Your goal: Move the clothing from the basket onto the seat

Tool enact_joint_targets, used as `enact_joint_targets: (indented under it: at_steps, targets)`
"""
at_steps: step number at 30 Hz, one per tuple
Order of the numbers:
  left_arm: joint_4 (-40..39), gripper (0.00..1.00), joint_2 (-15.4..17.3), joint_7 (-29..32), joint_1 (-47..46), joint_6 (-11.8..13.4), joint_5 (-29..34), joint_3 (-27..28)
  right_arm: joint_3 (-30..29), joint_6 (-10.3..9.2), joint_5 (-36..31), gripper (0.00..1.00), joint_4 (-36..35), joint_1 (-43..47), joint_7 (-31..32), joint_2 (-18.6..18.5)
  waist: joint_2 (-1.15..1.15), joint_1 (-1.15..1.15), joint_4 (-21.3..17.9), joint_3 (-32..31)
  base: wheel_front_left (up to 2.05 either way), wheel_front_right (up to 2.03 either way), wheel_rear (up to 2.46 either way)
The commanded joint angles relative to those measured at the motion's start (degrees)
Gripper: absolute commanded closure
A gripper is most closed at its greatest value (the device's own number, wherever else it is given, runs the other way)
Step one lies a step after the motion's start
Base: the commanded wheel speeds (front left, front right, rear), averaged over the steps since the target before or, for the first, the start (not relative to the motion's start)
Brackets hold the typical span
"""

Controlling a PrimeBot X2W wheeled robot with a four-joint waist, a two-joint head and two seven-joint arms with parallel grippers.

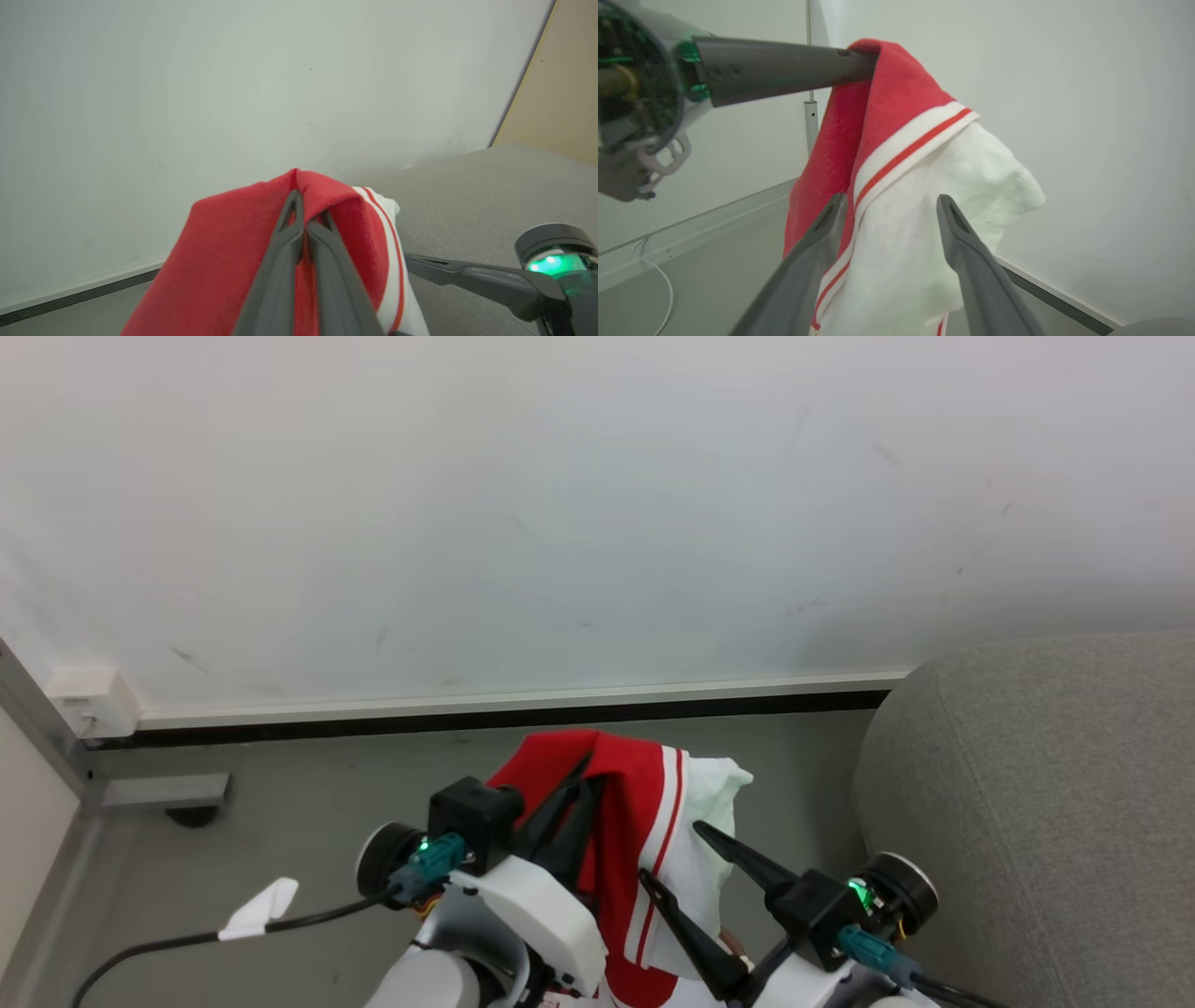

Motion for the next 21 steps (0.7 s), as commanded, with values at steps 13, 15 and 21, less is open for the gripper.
enact_joint_targets:
  at_steps: [13, 15, 21]
  targets:
    - [0.1, 1.00, -2.2, 0.0, -2.5, -1.4, -1.1, -3.6, 3.5, -0.12, 3.4, 1.00, 24.2, -14.0, -5.6, 4.6, 0.00, 0.00, 3.1, 0.5, 0.00, 0.00, 0.00]
    - [0.5, 1.00, -2.2, -0.1, -2.5, -1.3, -1.3, -3.7, 5.0, -0.12, 5.9, 1.00, 25.1, -14.9, -6.9, 4.5, 0.00, 0.00, 3.2, 0.4, 0.00, 0.00, 0.00]
    - [0.9, 1.00, -1.8, -0.7, -2.3, -0.9, -1.6, -3.4, 7.8, -0.12, 9.6, 1.00, 27.4, -16.6, -8.8, 4.5, 0.00, 0.00, 2.9, 0.5, 0.00, 0.00, 0.00]
